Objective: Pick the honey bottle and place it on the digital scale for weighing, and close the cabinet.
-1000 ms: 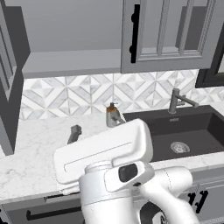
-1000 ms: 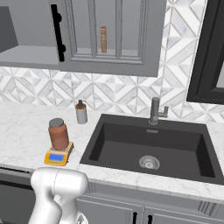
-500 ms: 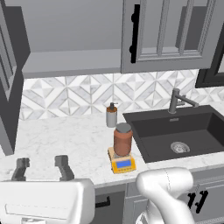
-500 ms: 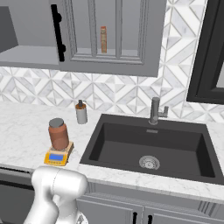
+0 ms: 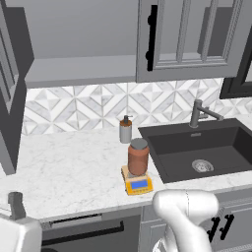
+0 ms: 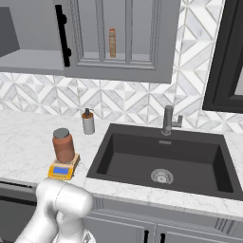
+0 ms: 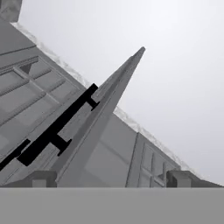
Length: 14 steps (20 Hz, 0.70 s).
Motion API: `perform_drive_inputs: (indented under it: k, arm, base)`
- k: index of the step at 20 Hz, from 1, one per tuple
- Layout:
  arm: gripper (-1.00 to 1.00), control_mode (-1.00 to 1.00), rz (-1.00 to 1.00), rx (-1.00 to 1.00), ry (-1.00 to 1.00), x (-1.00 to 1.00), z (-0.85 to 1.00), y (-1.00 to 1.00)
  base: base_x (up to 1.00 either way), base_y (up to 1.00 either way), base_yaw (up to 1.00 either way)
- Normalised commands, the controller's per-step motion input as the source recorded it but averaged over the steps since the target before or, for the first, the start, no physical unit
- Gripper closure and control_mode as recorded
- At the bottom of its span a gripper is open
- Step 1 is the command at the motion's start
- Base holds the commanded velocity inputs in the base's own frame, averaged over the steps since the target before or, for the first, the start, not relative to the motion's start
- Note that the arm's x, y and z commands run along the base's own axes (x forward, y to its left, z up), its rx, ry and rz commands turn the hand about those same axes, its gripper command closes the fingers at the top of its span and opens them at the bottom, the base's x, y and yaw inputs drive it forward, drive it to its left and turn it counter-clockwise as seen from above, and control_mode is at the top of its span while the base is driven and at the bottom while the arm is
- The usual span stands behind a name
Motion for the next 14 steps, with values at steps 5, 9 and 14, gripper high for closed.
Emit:
perform_drive_inputs:
  k: [5,9,14]
  arm:
    - [-1.0,-1.0,-0.1,0.0,-0.01,0.54,-0.29,0.96]
    - [-1.0,-1.0,-0.03,0.0,0.32,0.99,0.09,0.62]
    - [-1.0,-1.0,0.0,0.01,0.42,1.0,-0.04,0.47]
  base:
    - [0.0,0.0,0.0]
    - [0.0,0.0,0.0]
    - [0.0,0.0,0.0]
